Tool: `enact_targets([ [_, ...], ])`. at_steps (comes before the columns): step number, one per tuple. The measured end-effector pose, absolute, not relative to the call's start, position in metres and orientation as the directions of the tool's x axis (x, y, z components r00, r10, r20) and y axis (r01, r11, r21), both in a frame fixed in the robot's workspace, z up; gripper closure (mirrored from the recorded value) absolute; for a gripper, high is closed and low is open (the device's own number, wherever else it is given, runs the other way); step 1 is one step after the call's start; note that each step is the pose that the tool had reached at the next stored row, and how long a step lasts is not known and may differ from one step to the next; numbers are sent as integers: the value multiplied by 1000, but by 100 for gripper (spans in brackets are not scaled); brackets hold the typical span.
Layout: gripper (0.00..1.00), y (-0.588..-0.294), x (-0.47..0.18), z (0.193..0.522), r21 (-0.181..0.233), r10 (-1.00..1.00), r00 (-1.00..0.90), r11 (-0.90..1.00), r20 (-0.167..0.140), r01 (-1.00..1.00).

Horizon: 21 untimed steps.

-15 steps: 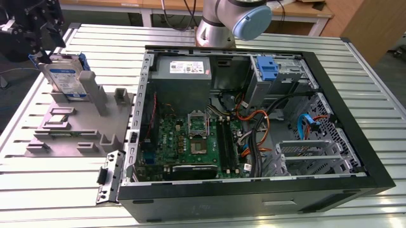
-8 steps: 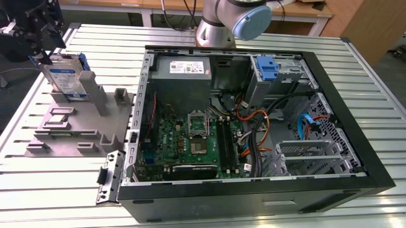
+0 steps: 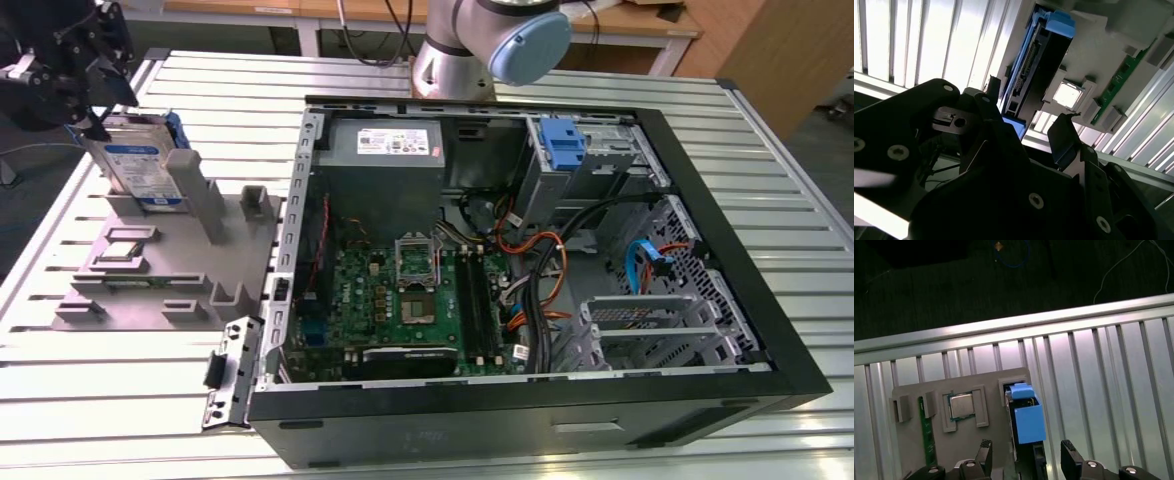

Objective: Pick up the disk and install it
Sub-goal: 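Pick up the disk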

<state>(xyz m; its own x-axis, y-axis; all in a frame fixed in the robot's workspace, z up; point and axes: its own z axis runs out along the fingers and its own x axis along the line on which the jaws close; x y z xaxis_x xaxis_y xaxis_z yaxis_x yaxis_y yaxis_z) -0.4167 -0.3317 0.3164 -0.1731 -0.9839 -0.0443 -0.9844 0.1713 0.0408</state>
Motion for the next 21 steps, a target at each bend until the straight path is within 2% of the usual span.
enact_targets([
  [21, 35, -332, -417, 309, 37, -996, -72, 70, -46, -997],
])
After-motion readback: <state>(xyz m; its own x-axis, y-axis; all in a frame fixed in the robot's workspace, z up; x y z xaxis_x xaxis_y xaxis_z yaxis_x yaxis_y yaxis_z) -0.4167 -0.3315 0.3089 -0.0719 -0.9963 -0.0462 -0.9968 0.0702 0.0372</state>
